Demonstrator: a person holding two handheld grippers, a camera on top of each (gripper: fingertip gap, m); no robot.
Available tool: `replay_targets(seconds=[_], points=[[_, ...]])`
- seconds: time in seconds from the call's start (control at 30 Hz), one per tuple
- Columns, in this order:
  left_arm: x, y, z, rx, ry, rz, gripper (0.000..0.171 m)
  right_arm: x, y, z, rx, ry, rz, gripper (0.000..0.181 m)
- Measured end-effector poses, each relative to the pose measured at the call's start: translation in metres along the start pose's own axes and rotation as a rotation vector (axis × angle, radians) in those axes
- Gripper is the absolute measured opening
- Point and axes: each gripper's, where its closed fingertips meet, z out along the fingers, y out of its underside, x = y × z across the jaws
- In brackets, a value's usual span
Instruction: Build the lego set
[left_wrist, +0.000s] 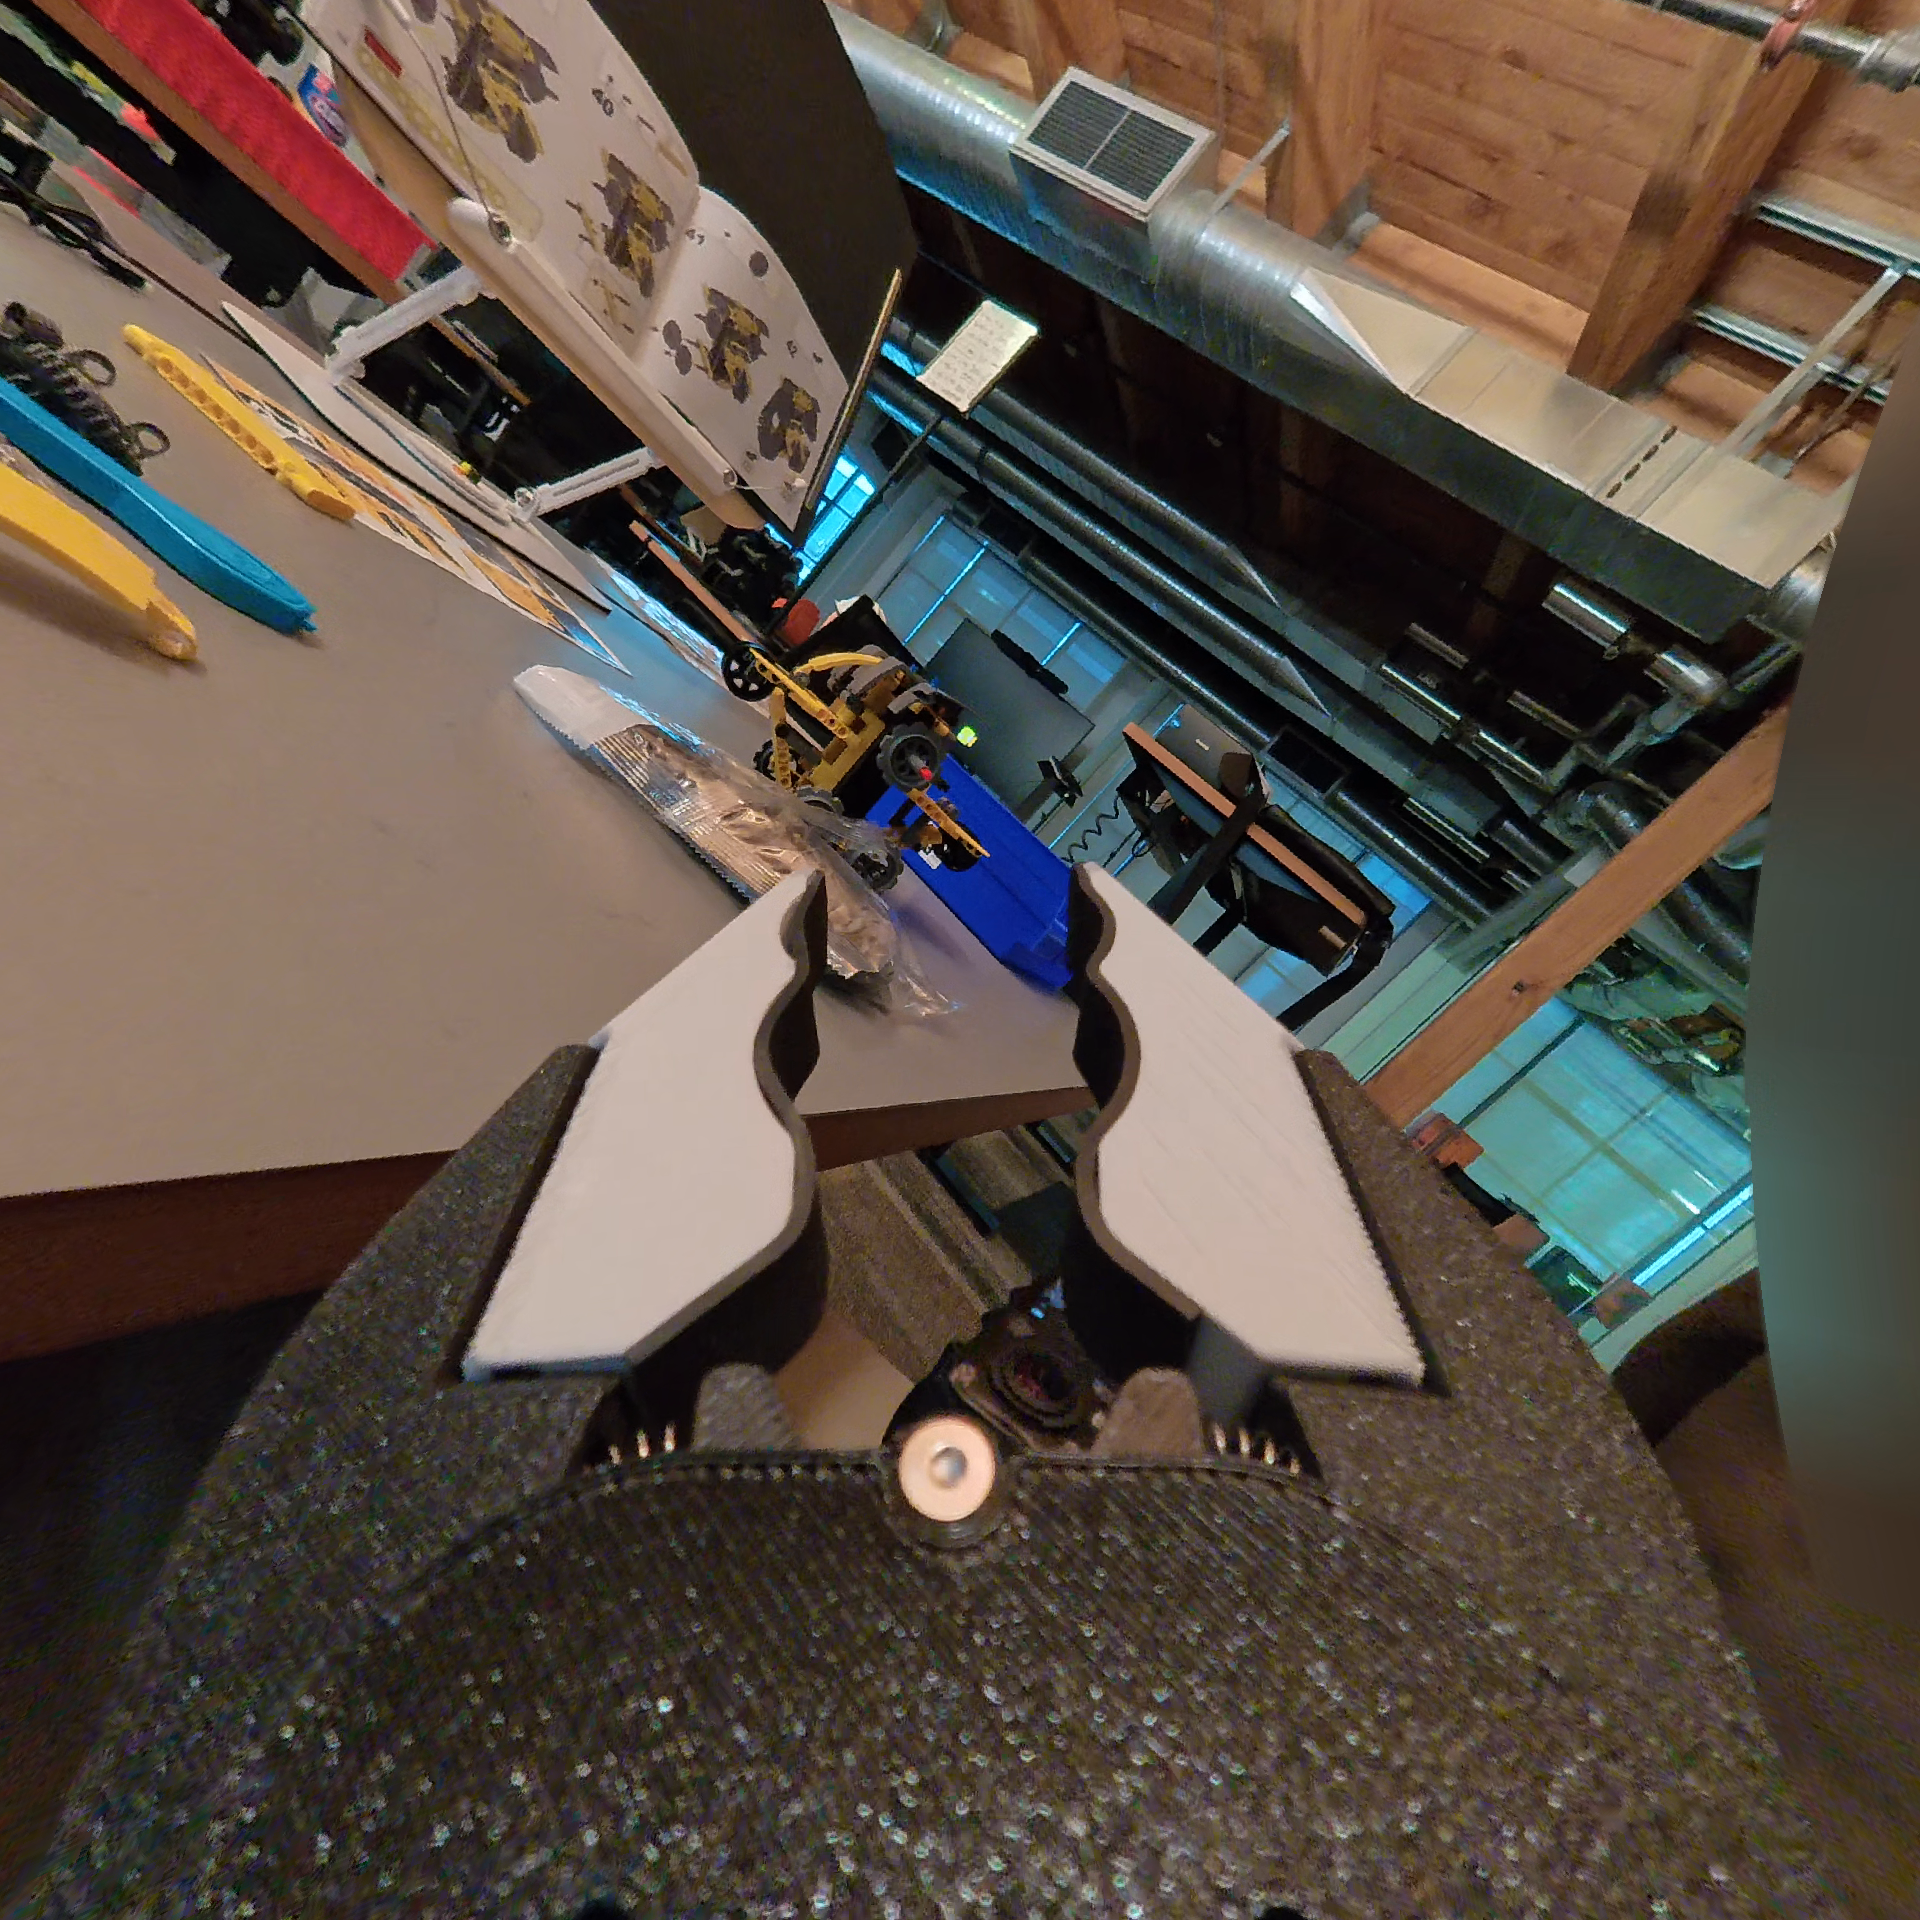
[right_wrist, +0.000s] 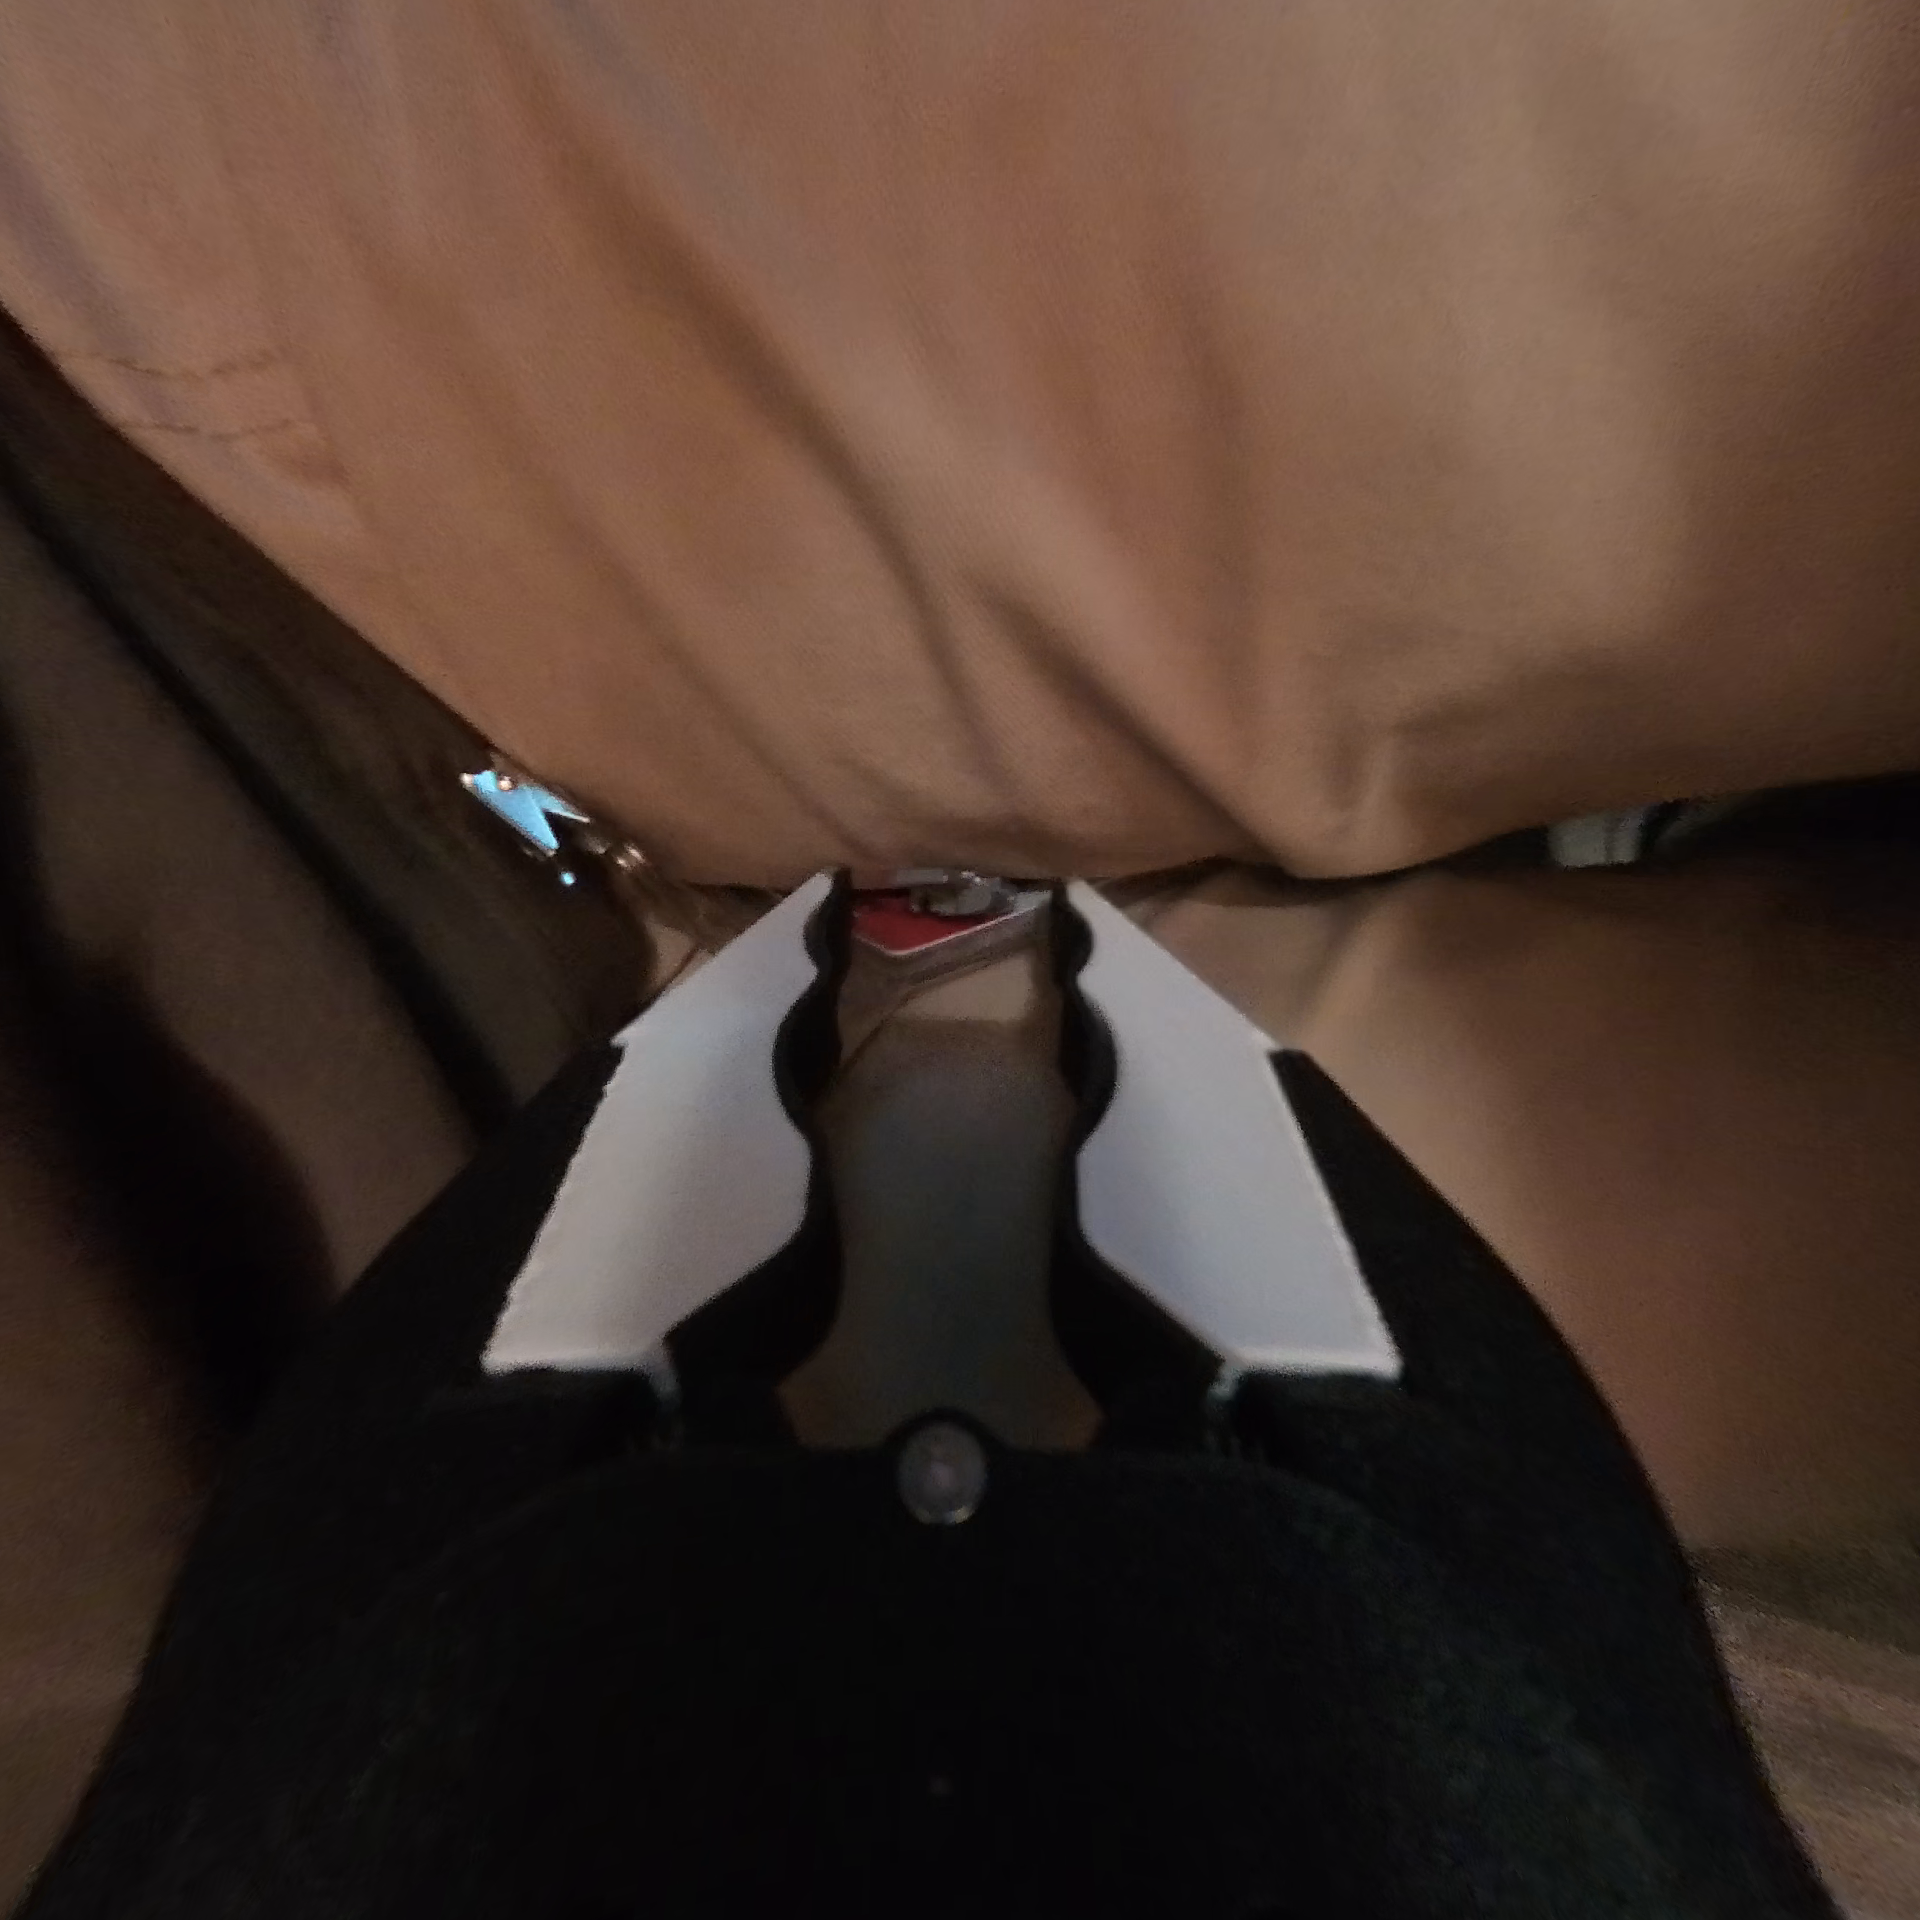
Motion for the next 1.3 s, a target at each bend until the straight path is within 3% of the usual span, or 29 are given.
replay_targets(seconds=[0.13, 0.33, 0.6, 0.7, 0.83, 1.0, 1.17, 1.3], points=[[-0.001, -0.002, -0.002, 0.008, 0.0, -0.001, 0.043, -0.001, -0.002, 0.001, -0.03, -0.013, -0.04, 0.02], [-0.001, -0.004, -0.003, 0.019, 0.006, -0.007, 0.043, 0.01, 0.002, 0.005, -0.08, 0.087, -0.122, 0.014], [0.001, -0.003, -0.003, 0.021, 0.013, -0.004, 0.043, 0.011, -0.006, -0.038, 0.207, 0.063, -0.036, 0.013], [0.002, -0.001, -0.001, 0.015, 0.015, -0.007, 0.044, 0.005, -0.014, -0.067, 0.412, 0.023, -0.001, 0.013], [0.003, 0.004, 0.001, 0.0, 0.009, 0.007, 0.043, -0.008, -0.035, -0.129, 0.741, 0.027, -0.017, 0.013], [-0.002, 0.01, 0.005, -0.033, -0.022, 0.045, 0.044, -0.002, -0.058, -0.207, 0.96, 0.208, -0.098, 0.013], [-0.016, 0.01, 0.011, -0.049, -0.077, 0.1, 0.043, 0.045, -0.097, -0.271, 1.089, 0.403, -0.079, 0.014], [-0.026, -0.003, 0.03, -0.077, -0.112, 0.19, 0.043, 0.112, -0.129, -0.288, 1.034, 0.539, -0.009, 0.014]])
